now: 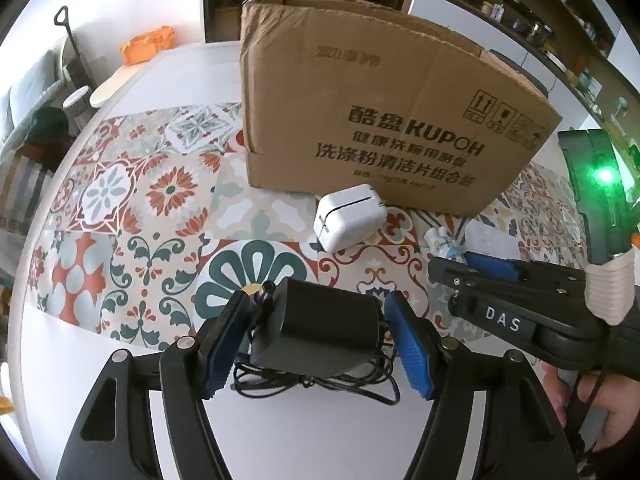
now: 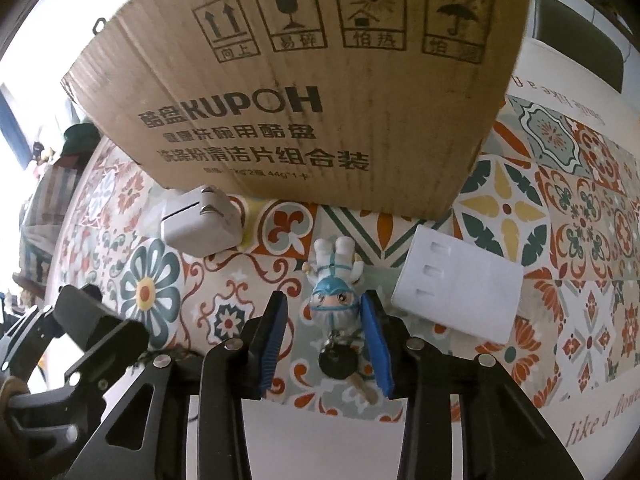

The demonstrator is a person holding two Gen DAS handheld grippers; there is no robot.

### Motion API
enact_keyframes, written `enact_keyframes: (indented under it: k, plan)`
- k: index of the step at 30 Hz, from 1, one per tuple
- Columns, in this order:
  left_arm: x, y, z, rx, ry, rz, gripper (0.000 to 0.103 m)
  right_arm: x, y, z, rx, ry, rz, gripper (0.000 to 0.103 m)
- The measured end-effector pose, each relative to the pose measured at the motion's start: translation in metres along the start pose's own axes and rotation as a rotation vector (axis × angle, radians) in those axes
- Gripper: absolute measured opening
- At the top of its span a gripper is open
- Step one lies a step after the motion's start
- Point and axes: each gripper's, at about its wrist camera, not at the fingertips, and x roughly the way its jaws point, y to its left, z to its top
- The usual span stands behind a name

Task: Organize rigid objects
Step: 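Lower the right gripper onto the astronaut figurine and close it, then lift the black adapter with the left gripper while the right gripper lifts the figurine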

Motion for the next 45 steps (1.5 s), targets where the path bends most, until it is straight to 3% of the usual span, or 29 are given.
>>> enact_keyframes:
  k: [5, 11, 26, 29, 30, 31, 38, 45]
  plan:
    - [0.004, 0.004, -0.001, -0.011, 0.014, 0.003, 0.069, 0.014, 0.006, 0.002, -0.005, 0.025, -0.027, 0.028]
    - [0.004, 0.006, -0.002, -0.022, 0.017, -0.001, 0.069, 0.015, 0.009, -0.003, -0.001, 0.003, -0.015, 0.027]
    - [-0.026, -0.005, 0.002, 0.007, -0.046, -0.020, 0.068, -0.063, 0.007, -0.029, 0.016, -0.134, 0.048, 0.027]
    - [-0.023, -0.005, -0.001, 0.002, -0.034, -0.024, 0.062, -0.063, 0.004, -0.030, 0.025, -0.137, 0.045, 0.027]
    - [-0.023, -0.006, -0.002, 0.001, -0.034, -0.039, 0.038, -0.062, -0.001, -0.028, 0.029, -0.135, 0.046, 0.027]
    - [-0.022, -0.006, -0.003, 0.001, -0.022, -0.042, 0.025, -0.063, -0.003, -0.028, 0.031, -0.133, 0.044, 0.027]
    - [-0.007, 0.005, -0.011, -0.031, 0.029, -0.030, 0.025, -0.070, -0.004, -0.032, 0.021, -0.128, 0.052, 0.027]
    - [-0.021, 0.020, -0.011, -0.092, 0.000, -0.047, 0.027, -0.068, 0.006, -0.029, 0.016, -0.107, 0.085, 0.027]
